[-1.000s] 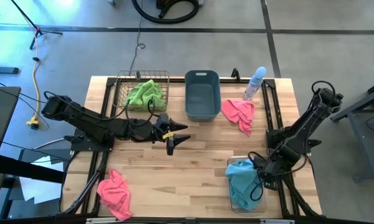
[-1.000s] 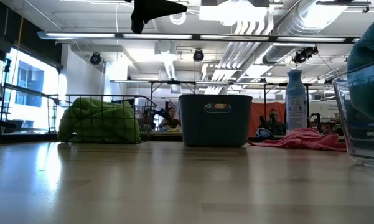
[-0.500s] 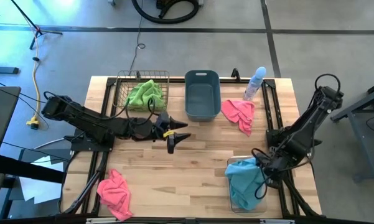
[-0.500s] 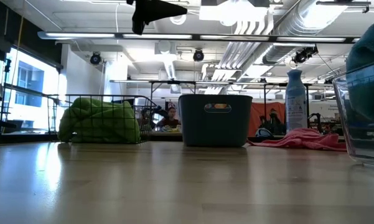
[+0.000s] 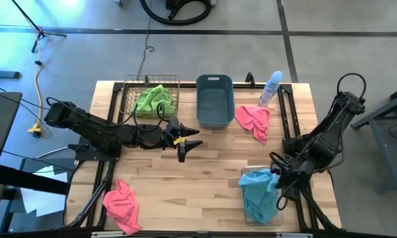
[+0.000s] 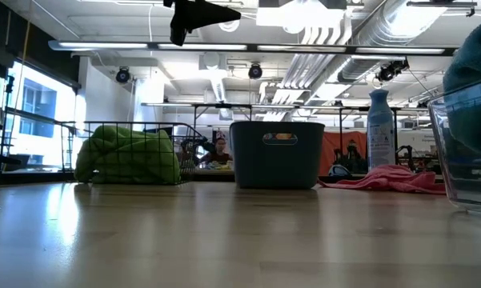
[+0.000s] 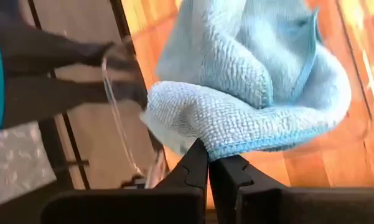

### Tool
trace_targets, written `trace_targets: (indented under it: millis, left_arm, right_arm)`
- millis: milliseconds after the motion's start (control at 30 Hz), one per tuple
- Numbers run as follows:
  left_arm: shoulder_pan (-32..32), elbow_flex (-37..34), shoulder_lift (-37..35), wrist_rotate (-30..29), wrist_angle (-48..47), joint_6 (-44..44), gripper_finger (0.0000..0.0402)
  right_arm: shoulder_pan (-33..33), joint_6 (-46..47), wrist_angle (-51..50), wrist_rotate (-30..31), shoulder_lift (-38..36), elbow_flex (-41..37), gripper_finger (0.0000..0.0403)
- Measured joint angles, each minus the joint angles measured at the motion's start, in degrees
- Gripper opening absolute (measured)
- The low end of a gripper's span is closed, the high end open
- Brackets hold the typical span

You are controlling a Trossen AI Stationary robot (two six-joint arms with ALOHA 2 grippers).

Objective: Sort microfiber towel by color & place in baskets
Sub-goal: Put the blue towel into the transparent bin

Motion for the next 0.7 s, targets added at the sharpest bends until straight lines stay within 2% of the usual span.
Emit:
trace_targets:
  millis: [333, 533, 700]
  left_arm:
    - [0.00, 0.00, 0.00, 0.00, -0.02, 0.02, 0.0234]
    - [0.00, 0.00, 0.00, 0.00, -0.02, 0.04, 0.0234]
    - [0.00, 0.00, 0.00, 0.00, -0.02, 0.04, 0.0234]
  right_arm:
    - [-5.56, -7.89, 4.54, 0.73, 6.17, -0.08, 0.0000]
    - [-6.88, -9.62, 2.09, -6.18, 11.79, -0.15, 0.0000]
    - [-5.15, -9.62, -1.28, -11.84, 14.83, -0.17, 0.0000]
